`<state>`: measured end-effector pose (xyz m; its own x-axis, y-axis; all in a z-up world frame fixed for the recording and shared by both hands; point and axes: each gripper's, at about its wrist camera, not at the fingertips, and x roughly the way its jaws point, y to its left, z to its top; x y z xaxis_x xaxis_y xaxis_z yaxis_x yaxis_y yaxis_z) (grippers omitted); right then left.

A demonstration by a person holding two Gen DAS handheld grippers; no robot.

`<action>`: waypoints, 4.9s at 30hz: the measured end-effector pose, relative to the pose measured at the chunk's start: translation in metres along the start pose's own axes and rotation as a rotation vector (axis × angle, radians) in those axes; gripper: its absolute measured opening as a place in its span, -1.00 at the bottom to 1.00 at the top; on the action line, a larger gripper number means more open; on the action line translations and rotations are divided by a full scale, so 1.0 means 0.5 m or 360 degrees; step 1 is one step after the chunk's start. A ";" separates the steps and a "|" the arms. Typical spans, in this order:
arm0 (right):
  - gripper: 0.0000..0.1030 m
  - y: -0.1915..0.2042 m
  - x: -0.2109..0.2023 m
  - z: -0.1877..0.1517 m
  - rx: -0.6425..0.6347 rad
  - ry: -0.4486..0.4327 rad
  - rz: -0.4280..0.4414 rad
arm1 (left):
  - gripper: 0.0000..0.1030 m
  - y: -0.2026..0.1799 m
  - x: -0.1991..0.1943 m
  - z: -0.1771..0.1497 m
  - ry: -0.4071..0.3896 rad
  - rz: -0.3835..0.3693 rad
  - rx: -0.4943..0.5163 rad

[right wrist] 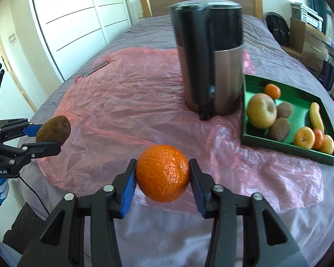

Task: Organize fruits

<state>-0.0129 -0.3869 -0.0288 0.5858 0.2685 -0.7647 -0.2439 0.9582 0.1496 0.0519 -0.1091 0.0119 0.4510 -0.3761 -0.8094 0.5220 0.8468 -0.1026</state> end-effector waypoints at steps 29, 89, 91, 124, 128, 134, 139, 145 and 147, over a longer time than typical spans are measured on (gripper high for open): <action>0.36 -0.384 -0.092 -0.022 0.0400 -0.0246 -0.0351 | -0.11 -0.319 0.165 0.195 0.0028 -0.0236 0.0348; 0.39 -0.682 0.088 0.039 0.0758 -0.0590 -0.0851 | -0.13 -0.469 0.558 0.427 -0.0325 -0.0280 0.0396; 0.41 -0.683 0.089 0.039 0.0758 -0.0593 -0.0849 | -0.13 -0.471 0.559 0.428 -0.0330 -0.0282 0.0398; 1.00 -0.474 -0.057 0.008 0.0602 -0.0533 -0.0894 | 0.24 -0.369 0.259 0.244 -0.0255 -0.0067 0.0335; 1.00 -0.405 -0.073 0.009 0.0556 -0.0464 -0.0777 | 0.24 -0.333 0.212 0.210 -0.0221 0.0015 0.0236; 1.00 -0.277 -0.095 -0.003 0.0373 -0.0386 -0.0674 | 0.51 -0.277 0.140 0.157 -0.0232 0.0128 0.0073; 1.00 -0.204 -0.128 -0.024 0.0279 -0.0367 -0.0669 | 0.53 -0.260 0.083 0.120 -0.0296 0.0235 0.0053; 1.00 -0.170 -0.180 -0.035 0.0232 -0.0395 -0.0719 | 0.65 -0.245 0.030 0.099 -0.0353 0.0259 0.0007; 1.00 -0.170 -0.198 -0.039 0.0237 -0.0411 -0.0735 | 0.90 -0.245 0.015 0.091 -0.0369 0.0280 0.0004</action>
<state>-0.0650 -0.4968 0.0221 0.7812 -0.1854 -0.5961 0.1842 0.9808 -0.0636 0.0243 -0.2328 0.0449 0.6878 -0.2999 -0.6610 0.4230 0.9057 0.0292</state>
